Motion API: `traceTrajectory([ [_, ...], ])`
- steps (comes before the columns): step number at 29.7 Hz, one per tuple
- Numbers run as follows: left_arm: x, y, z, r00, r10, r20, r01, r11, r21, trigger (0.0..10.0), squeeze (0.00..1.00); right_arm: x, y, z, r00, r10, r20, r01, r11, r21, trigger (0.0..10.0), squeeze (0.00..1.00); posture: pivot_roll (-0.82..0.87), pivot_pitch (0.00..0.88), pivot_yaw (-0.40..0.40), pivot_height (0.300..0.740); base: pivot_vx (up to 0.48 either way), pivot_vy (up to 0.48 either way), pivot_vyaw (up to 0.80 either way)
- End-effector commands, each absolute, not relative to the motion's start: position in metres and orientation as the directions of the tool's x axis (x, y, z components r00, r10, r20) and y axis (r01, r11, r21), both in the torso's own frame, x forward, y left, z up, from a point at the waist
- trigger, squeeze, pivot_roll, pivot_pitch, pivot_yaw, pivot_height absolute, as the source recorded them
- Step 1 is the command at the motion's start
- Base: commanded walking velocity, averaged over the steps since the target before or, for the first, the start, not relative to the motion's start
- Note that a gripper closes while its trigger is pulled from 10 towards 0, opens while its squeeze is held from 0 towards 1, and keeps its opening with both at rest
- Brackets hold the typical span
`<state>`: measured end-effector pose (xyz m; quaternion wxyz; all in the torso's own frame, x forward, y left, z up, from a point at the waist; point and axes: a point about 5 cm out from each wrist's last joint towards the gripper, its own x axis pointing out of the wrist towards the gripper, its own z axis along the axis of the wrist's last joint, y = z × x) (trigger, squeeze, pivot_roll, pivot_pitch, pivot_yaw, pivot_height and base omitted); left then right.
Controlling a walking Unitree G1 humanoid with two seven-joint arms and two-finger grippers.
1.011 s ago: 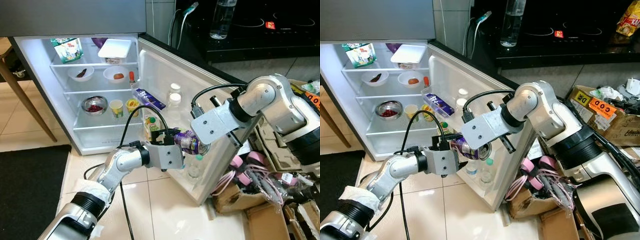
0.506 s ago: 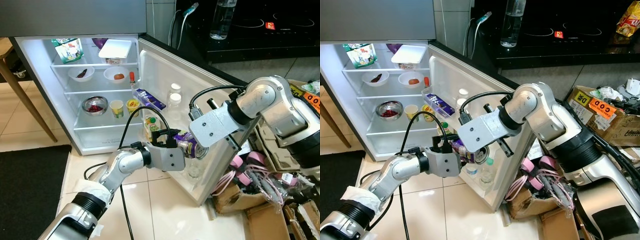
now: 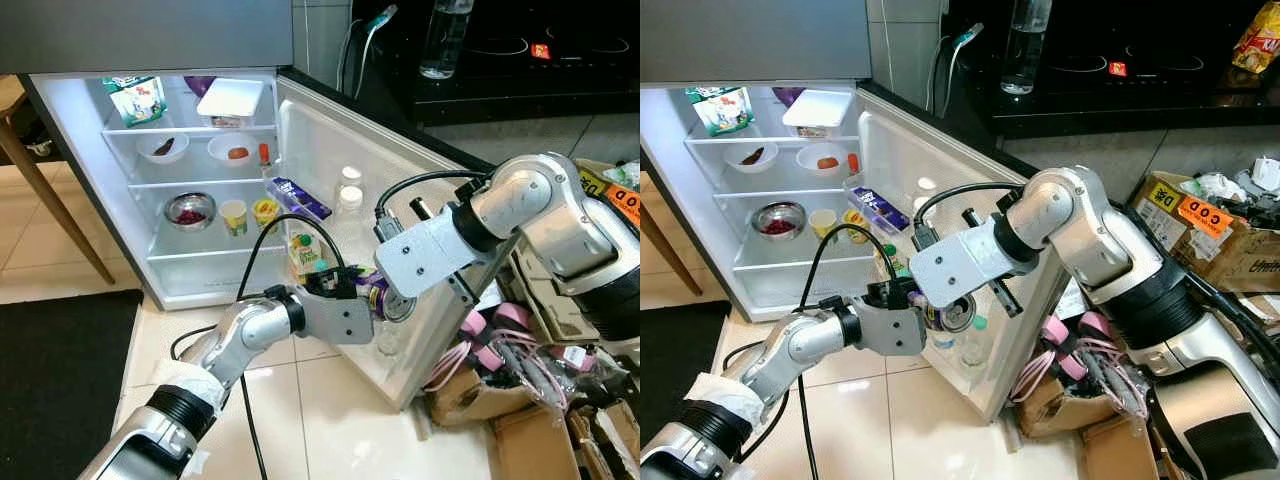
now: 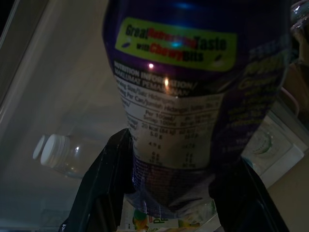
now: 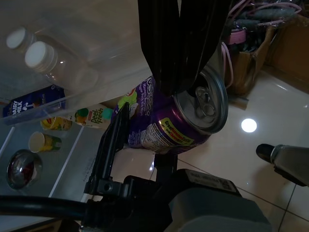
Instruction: Restocking fridge
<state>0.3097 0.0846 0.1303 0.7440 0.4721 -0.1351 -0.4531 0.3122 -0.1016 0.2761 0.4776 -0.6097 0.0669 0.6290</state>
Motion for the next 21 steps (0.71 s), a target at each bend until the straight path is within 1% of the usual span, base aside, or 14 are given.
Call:
traceTrajectory([
  [1,0.312,0.083,0.129,0.564,-0.793,-0.233,0.546,0.146,0.825,10.0,0.0,0.307,-0.101,0.28,0.186,0.54,-0.821,-0.665,-0.545,-0.51,10.0,0.0,-0.16,0.062,-0.034,0.74,0.0,0.0,0.0],
  [7,0.313,0.082,0.131,0.578,-0.788,-0.214,0.528,0.16,0.834,10.0,0.0,0.306,-0.1,0.28,0.185,0.548,-0.816,-0.662,-0.544,-0.515,10.0,0.0,-0.16,0.059,-0.034,0.74,0.0,0.0,0.0],
  [8,0.313,0.082,0.132,0.583,-0.786,-0.208,0.522,0.165,0.837,10.0,0.0,0.306,-0.099,0.281,0.185,0.562,-0.806,-0.653,-0.543,-0.528,10.0,0.0,-0.16,0.059,-0.034,0.74,0.0,0.0,0.0],
  [9,0.314,0.083,0.133,0.594,-0.78,-0.197,0.512,0.178,0.84,10.0,0.0,0.306,-0.094,0.285,0.192,0.606,-0.772,-0.626,-0.53,-0.571,10.0,0.0,-0.16,0.057,-0.033,0.74,0.0,0.0,0.0],
  [10,0.314,0.083,0.133,0.594,-0.78,-0.197,0.512,0.178,0.84,10.0,0.0,0.306,-0.094,0.285,0.192,0.606,-0.772,-0.626,-0.53,-0.571,10.0,0.0,-0.16,0.057,-0.033,0.74,0.0,0.0,0.0],
  [11,0.315,0.084,0.134,0.603,-0.775,-0.189,0.507,0.19,0.841,10.0,0.0,0.307,-0.091,0.288,0.197,0.641,-0.741,-0.619,-0.505,-0.601,10.0,0.09,-0.16,0.056,-0.034,0.74,0.0,0.0,0.0],
  [12,0.316,0.085,0.134,0.609,-0.771,-0.183,0.503,0.198,0.841,10.0,0.0,0.308,-0.089,0.29,0.2,0.663,-0.721,-0.617,-0.487,-0.619,10.0,0.09,-0.16,0.056,-0.034,0.74,0.0,0.0,0.0],
  [13,0.317,0.086,0.135,0.618,-0.766,-0.178,0.5,0.208,0.841,10.0,0.0,0.309,-0.087,0.292,0.199,0.682,-0.704,-0.62,-0.469,-0.629,10.0,0.69,-0.16,0.053,-0.035,0.74,0.0,0.0,0.0],
  [14,0.318,0.087,0.135,0.623,-0.762,-0.175,0.498,0.214,0.84,10.0,0.0,0.31,-0.087,0.293,0.198,0.692,-0.694,-0.623,-0.458,-0.634,10.0,0.69,-0.16,0.053,-0.035,0.74,0.0,0.0,0.0],
  [15,0.319,0.089,0.136,0.638,-0.754,-0.156,0.496,0.247,0.832,10.0,0.0,0.311,-0.087,0.296,0.199,0.718,-0.667,-0.626,-0.431,-0.65,10.0,0.85,-0.16,0.053,-0.036,0.74,0.0,0.0,0.0],
  [17,0.319,0.089,0.136,0.638,-0.754,-0.156,0.496,0.247,0.832,10.0,0.0,0.311,-0.087,0.296,0.199,0.718,-0.667,-0.626,-0.431,-0.65,10.0,0.85,-0.16,0.053,-0.036,0.74,0.0,0.0,0.0],
  [18,0.321,0.091,0.139,0.652,-0.748,-0.126,0.498,0.297,0.815,10.0,0.0,0.312,-0.087,0.299,0.197,0.747,-0.635,-0.628,-0.401,-0.667,10.0,0.89,-0.16,0.053,-0.039,0.74,0.0,0.0,0.0],
  [19,0.321,0.091,0.139,0.652,-0.748,-0.126,0.498,0.297,0.815,10.0,0.0,0.312,-0.087,0.299,0.197,0.747,-0.635,-0.628,-0.401,-0.667,10.0,0.89,-0.16,0.053,-0.039,0.74,0.0,0.0,0.0],
  [21,0.323,0.093,0.143,0.668,-0.739,-0.088,0.501,0.359,0.788,10.0,0.0,0.313,-0.088,0.304,0.197,0.778,-0.597,-0.631,-0.365,-0.685,10.0,0.9,-0.16,0.053,-0.039,0.74,0.0,0.0,0.0],
])
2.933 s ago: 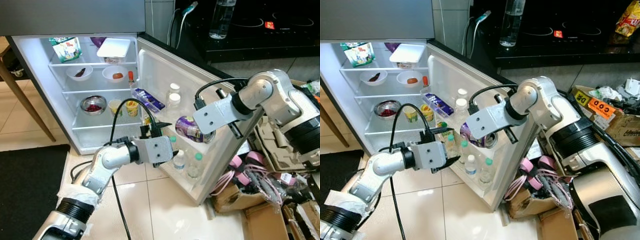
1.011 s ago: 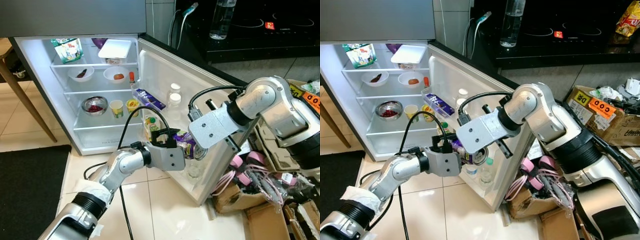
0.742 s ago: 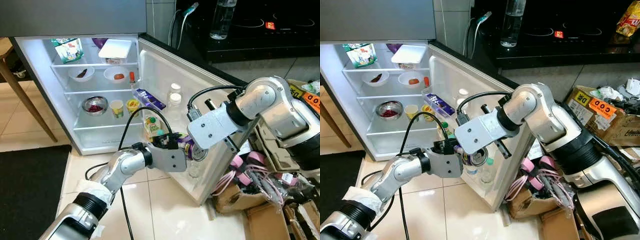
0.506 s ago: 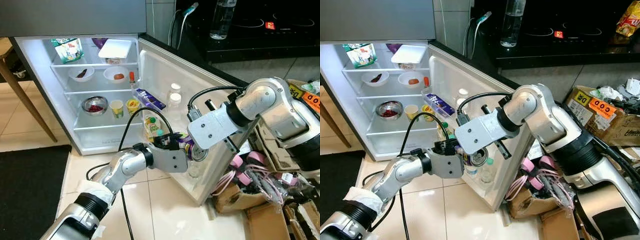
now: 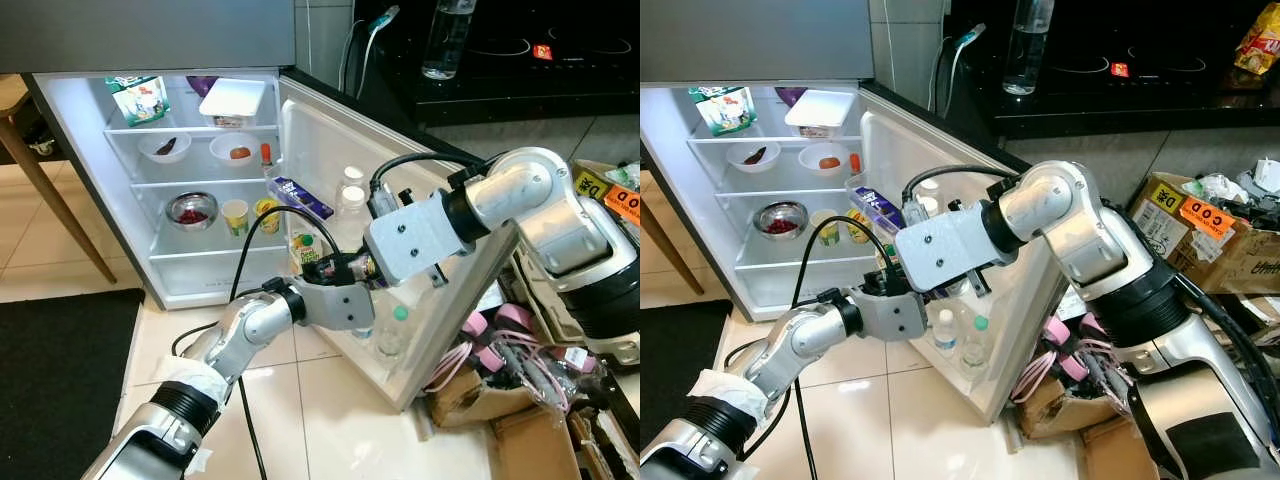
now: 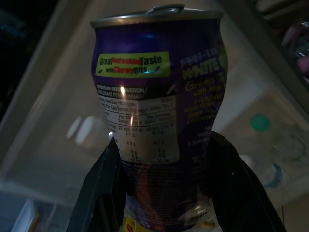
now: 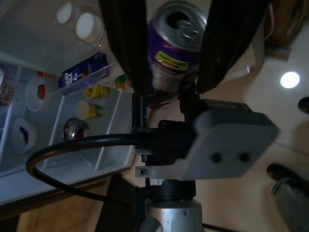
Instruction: Restocking fridge
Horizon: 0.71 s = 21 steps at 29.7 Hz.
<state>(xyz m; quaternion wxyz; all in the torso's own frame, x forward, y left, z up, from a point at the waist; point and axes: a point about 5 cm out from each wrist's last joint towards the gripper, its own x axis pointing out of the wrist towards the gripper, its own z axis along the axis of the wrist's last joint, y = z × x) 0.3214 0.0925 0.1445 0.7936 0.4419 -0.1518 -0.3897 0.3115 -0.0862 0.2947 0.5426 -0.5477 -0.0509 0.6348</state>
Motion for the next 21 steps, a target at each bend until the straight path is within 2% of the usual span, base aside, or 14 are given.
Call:
traceTrajectory([
  [1,0.323,0.093,0.143,0.668,-0.739,-0.088,0.501,0.359,0.788,10.0,0.0,0.313,-0.088,0.304,0.197,0.778,-0.597,-0.631,-0.365,-0.685,10.0,0.9,-0.16,0.053,-0.039,0.74,0.0,0.0,0.0],
  [3,0.324,0.094,0.145,0.682,-0.73,-0.051,0.506,0.42,0.753,10.0,0.0,0.316,-0.093,0.309,0.213,0.8,-0.561,-0.637,-0.322,-0.701,10.0,0.89,-0.16,0.053,-0.042,0.74,0.0,0.0,0.0],
  [9,0.324,0.096,0.148,0.697,-0.717,0.015,0.514,0.515,0.686,10.0,0.0,0.321,-0.105,0.311,0.252,0.806,-0.535,-0.647,-0.271,-0.712,10.0,0.89,-0.16,0.05,-0.044,0.74,0.0,0.0,0.0],
  [11,0.321,0.095,0.153,0.678,-0.73,0.082,0.553,0.581,0.597,10.0,0.0,0.325,-0.112,0.309,0.293,0.799,-0.525,-0.647,-0.239,-0.724,10.0,0.82,-0.16,0.048,-0.044,0.74,0.0,0.0,0.0],
  [13,0.319,0.095,0.156,0.668,-0.736,0.109,0.57,0.601,0.56,10.0,0.0,0.327,-0.114,0.309,0.307,0.796,-0.522,-0.646,-0.229,-0.729,10.0,0.82,-0.16,0.048,-0.044,0.74,0.0,0.0,0.0],
  [14,0.316,0.096,0.16,0.649,-0.743,0.159,0.606,0.633,0.481,10.0,0.0,0.329,-0.119,0.307,0.328,0.793,-0.513,-0.644,-0.209,-0.736,10.0,0.66,-0.16,0.047,-0.043,0.74,0.0,0.0,0.0],
  [15,0.316,0.096,0.16,0.649,-0.743,0.159,0.606,0.633,0.481,10.0,0.0,0.329,-0.119,0.307,0.328,0.793,-0.513,-0.644,-0.209,-0.736,10.0,0.66,-0.16,0.047,-0.043,0.74,0.0,0.0,0.0],
  [16,0.314,0.098,0.162,0.642,-0.747,0.174,0.618,0.638,0.459,10.0,0.0,0.329,-0.121,0.306,0.333,0.794,-0.509,-0.644,-0.203,-0.738,10.0,0.49,-0.16,0.047,-0.042,0.74,0.0,0.0,0.0],
  [17,0.313,0.098,0.163,0.637,-0.749,0.183,0.626,0.641,0.445,10.0,0.0,0.33,-0.122,0.306,0.335,0.794,-0.507,-0.644,-0.199,-0.738,10.0,0.11,-0.16,0.047,-0.042,0.74,0.0,0.0,0.0],
  [18,0.312,0.1,0.163,0.636,-0.748,0.192,0.632,0.647,0.427,10.0,0.0,0.33,-0.125,0.306,0.343,0.793,-0.503,-0.641,-0.194,-0.742,10.0,0.0,-0.16,0.047,-0.042,0.74,0.0,0.0,0.0],
  [21,0.311,0.104,0.165,0.632,-0.746,0.211,0.642,0.656,0.397,10.0,0.0,0.332,-0.131,0.309,0.368,0.785,-0.499,-0.63,-0.184,-0.755,10.0,0.0,-0.16,0.044,-0.039,0.74,0.0,0.0,0.0],
])
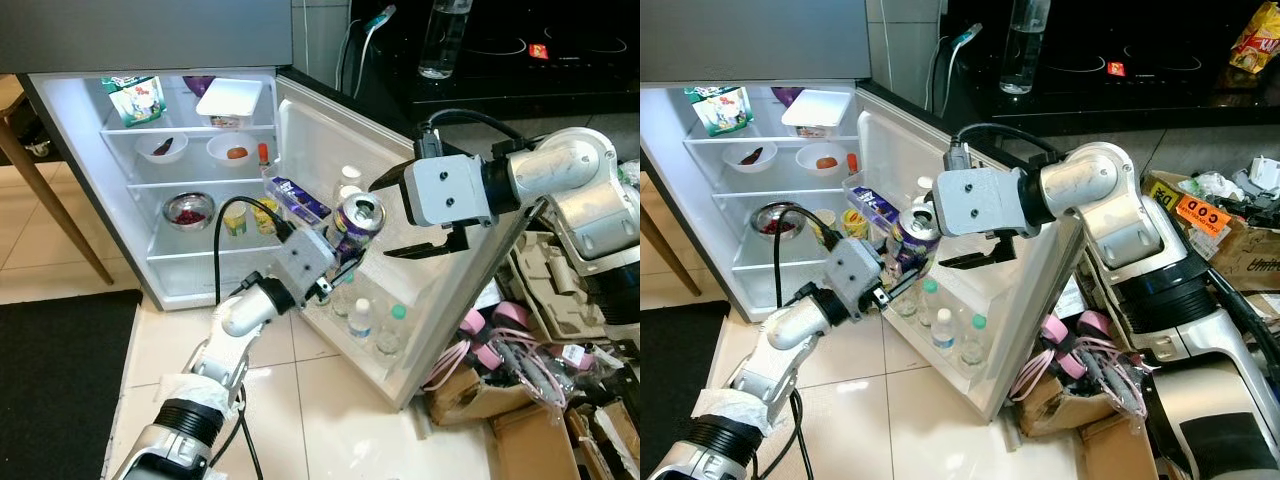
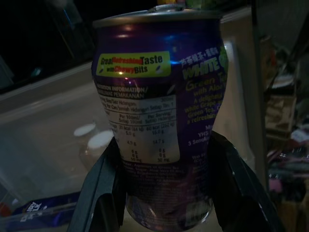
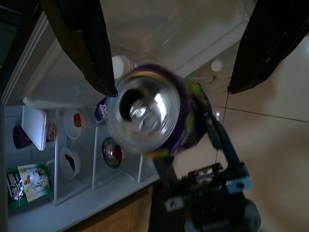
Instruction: Restocking fridge
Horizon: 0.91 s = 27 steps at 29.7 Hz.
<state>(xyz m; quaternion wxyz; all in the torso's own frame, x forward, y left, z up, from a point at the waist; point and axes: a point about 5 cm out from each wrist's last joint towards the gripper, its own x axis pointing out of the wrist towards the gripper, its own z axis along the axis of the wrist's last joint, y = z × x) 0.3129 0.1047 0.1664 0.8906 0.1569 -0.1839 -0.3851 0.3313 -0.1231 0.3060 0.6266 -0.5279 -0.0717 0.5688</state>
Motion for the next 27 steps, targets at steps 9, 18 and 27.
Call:
traceTrajectory([
  [9,0.3,0.098,0.166,0.544,-0.81,0.216,0.734,0.585,0.344,10.0,0.0,0.338,-0.134,0.311,0.416,0.751,-0.514,-0.565,-0.229,-0.792,10.0,0.0,-0.16,0.042,-0.041,0.74,0.0,0.0,0.0],
  [18,0.298,0.098,0.159,0.541,-0.83,0.137,0.736,0.546,0.4,10.0,0.0,0.33,-0.143,0.306,0.357,0.638,-0.682,-0.594,-0.408,-0.693,10.0,0.0,-0.17,0.045,-0.042,0.74,0.0,0.0,0.0],
  [27,0.3,0.097,0.157,0.543,-0.832,0.114,0.736,0.537,0.414,10.0,0.0,0.322,-0.135,0.301,0.249,0.619,-0.745,-0.615,-0.493,-0.615,10.0,0.0,-0.17,0.042,-0.044,0.74,0.0,0.0,0.0],
])
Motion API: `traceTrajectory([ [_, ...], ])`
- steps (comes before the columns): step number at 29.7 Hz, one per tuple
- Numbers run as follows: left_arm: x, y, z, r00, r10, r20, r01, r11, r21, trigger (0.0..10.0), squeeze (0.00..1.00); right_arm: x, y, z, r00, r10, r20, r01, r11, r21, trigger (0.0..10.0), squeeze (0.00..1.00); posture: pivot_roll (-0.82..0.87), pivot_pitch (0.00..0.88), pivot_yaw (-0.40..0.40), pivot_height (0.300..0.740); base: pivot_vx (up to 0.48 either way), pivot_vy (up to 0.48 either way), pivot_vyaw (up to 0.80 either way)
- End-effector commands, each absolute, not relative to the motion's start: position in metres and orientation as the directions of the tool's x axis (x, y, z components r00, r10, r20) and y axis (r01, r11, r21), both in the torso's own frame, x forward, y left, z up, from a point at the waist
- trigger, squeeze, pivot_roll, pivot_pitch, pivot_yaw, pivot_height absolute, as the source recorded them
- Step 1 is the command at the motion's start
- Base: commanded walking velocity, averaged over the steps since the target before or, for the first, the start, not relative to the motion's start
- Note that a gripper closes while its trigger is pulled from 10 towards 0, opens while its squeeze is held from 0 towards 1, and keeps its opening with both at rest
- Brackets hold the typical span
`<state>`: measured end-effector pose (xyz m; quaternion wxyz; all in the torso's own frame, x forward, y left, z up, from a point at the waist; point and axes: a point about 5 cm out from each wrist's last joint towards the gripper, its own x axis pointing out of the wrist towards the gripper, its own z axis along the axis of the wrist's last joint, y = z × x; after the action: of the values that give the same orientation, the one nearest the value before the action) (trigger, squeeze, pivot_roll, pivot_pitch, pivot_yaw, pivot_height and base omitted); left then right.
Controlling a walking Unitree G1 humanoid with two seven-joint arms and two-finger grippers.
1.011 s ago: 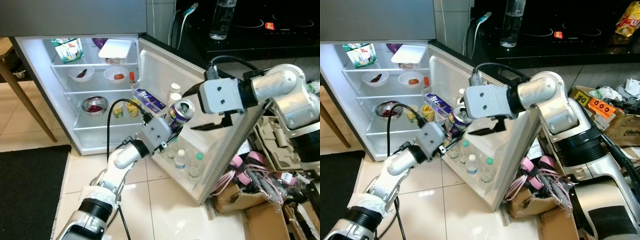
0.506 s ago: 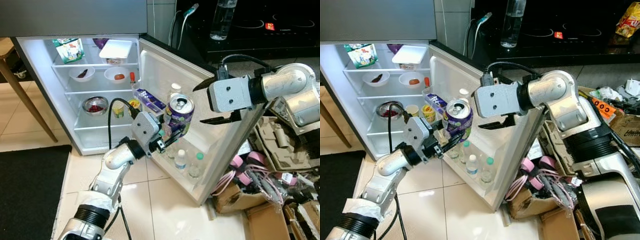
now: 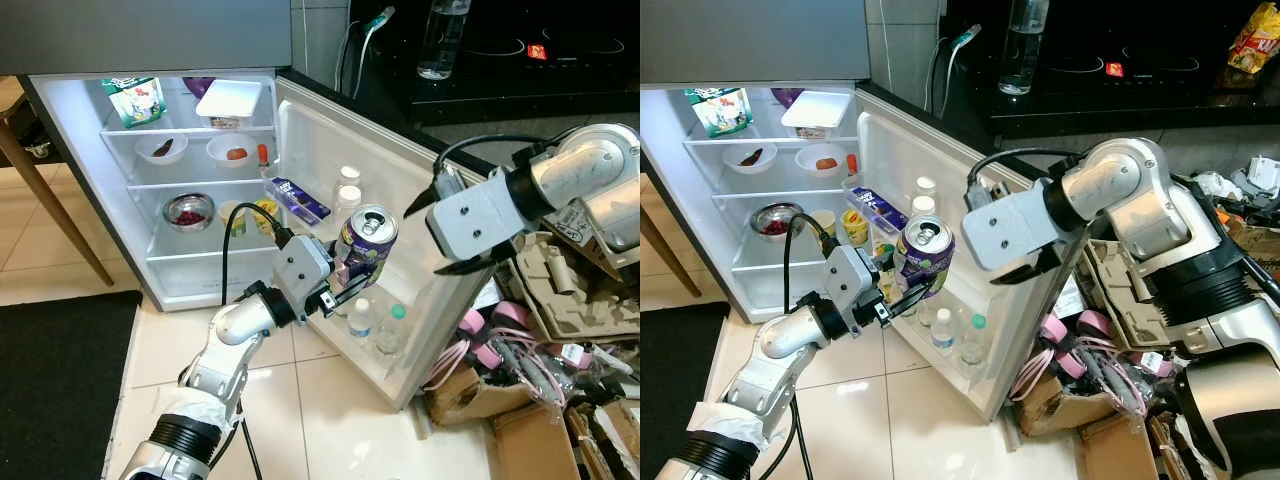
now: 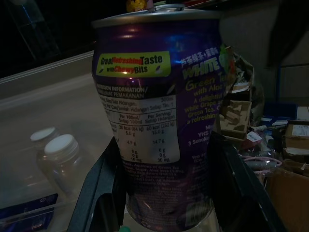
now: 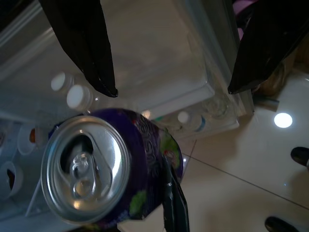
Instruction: Restocking fridge
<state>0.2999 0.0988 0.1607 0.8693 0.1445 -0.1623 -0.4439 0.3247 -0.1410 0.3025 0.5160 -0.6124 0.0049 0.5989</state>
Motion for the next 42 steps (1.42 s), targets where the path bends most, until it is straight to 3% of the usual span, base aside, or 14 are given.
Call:
traceTrajectory([
  [1,0.3,0.097,0.157,0.543,-0.832,0.114,0.736,0.537,0.414,10.0,0.0,0.322,-0.135,0.301,0.249,0.619,-0.745,-0.615,-0.493,-0.615,10.0,0.0,-0.17,0.042,-0.044,0.74,0.0,0.0,0.0],
  [6,0.298,0.094,0.152,0.53,-0.845,0.075,0.749,0.507,0.427,10.0,0.0,0.32,-0.126,0.298,0.213,0.641,-0.737,-0.612,-0.501,-0.612,10.0,0.0,-0.17,0.041,-0.044,0.74,0.0,0.0,0.0],
  [14,0.296,0.09,0.144,0.513,-0.858,0.037,0.766,0.476,0.432,10.0,0.0,0.323,-0.12,0.299,0.228,0.654,-0.721,-0.602,-0.487,-0.633,10.0,0.0,-0.16,0.031,-0.038,0.74,0.0,0.0,0.0],
  [28,0.3,0.091,0.144,0.535,-0.843,0.047,0.75,0.5,0.432,10.0,0.0,0.324,-0.123,0.299,0.252,0.64,-0.726,-0.608,-0.479,-0.633,10.0,0.0,-0.17,0.025,-0.033,0.74,0.0,0.0,0.0],
  [30,0.302,0.092,0.146,0.547,-0.835,0.064,0.741,0.519,0.426,10.0,0.0,0.327,-0.124,0.299,0.274,0.636,-0.722,-0.609,-0.466,-0.642,10.0,0.0,-0.17,0.025,-0.033,0.74,0.0,0.0,0.0],
  [34,0.308,0.096,0.16,0.592,-0.785,0.184,0.703,0.614,0.359,10.0,0.0,0.348,-0.143,0.297,0.45,0.568,-0.689,-0.617,-0.36,-0.7,10.0,0.0,-0.17,0.027,-0.035,0.74,0.0,0.0,0.0],
  [39,0.309,0.097,0.168,0.602,-0.757,0.255,0.688,0.653,0.315,10.0,0.0,0.355,-0.163,0.293,0.539,0.519,-0.663,-0.645,-0.252,-0.722,10.0,0.0,-0.17,0.031,-0.033,0.74,0.0,0.0,0.0],
  [42,0.31,0.096,0.17,0.603,-0.749,0.275,0.687,0.663,0.297,10.0,0.0,0.352,-0.176,0.288,0.545,0.508,-0.667,-0.676,-0.205,-0.708,10.0,0.0,-0.17,0.033,-0.029,0.74,0.0,0.0,0.0],
])
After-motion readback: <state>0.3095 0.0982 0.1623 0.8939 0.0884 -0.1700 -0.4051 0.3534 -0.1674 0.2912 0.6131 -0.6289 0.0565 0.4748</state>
